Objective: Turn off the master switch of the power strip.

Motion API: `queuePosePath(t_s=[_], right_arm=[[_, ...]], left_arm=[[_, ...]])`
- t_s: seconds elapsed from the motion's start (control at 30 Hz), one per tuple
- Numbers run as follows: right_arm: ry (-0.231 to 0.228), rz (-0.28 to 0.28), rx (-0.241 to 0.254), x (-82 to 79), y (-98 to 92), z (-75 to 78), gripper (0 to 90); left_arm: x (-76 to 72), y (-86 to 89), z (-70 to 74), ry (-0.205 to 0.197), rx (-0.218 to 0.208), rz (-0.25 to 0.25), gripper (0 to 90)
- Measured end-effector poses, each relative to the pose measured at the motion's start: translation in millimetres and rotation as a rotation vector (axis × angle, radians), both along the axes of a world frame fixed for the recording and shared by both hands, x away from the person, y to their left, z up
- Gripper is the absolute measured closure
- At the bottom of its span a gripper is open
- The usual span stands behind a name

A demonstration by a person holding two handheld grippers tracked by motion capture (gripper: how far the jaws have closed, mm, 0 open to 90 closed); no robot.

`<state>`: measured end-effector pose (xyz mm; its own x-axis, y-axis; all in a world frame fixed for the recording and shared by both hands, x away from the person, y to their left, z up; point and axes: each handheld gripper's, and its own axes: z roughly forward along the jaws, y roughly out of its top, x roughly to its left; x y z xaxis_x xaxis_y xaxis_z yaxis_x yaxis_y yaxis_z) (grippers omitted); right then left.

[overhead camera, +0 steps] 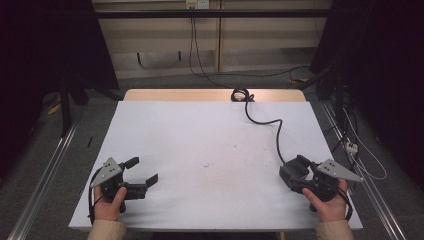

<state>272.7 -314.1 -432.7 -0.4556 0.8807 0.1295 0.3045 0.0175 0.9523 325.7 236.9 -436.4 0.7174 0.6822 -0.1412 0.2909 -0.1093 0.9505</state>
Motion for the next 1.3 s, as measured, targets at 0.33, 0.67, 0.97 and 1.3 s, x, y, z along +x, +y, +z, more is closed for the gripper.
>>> queuePosePath(t_s=[0.33, 0.67, 0.97, 1.3], right_arm=[[-0.015, 0.035, -0.01, -1.9, 4.9, -2.2, 10.3], [-0.023, 0.077, -0.018, -5.3, 7.4, -4.3, 6.1], [-0.031, 0.097, -0.024, -7.8, 10.3, -7.1, 5.2], [-0.03, 0.122, -0.041, -9.1, 15.3, -9.5, 5.2]], left_arm=[[0.1, 0.1, -0.3, 0.002, -0.001, -0.001, 3.3], [0.2, -0.4, -0.8, 0.005, 0.001, -0.004, 3.3], [0.3, -0.6, -1.1, 0.007, 0.001, -0.005, 3.3], [0.1, -0.6, -0.9, 0.006, 0.0, -0.005, 3.3]])
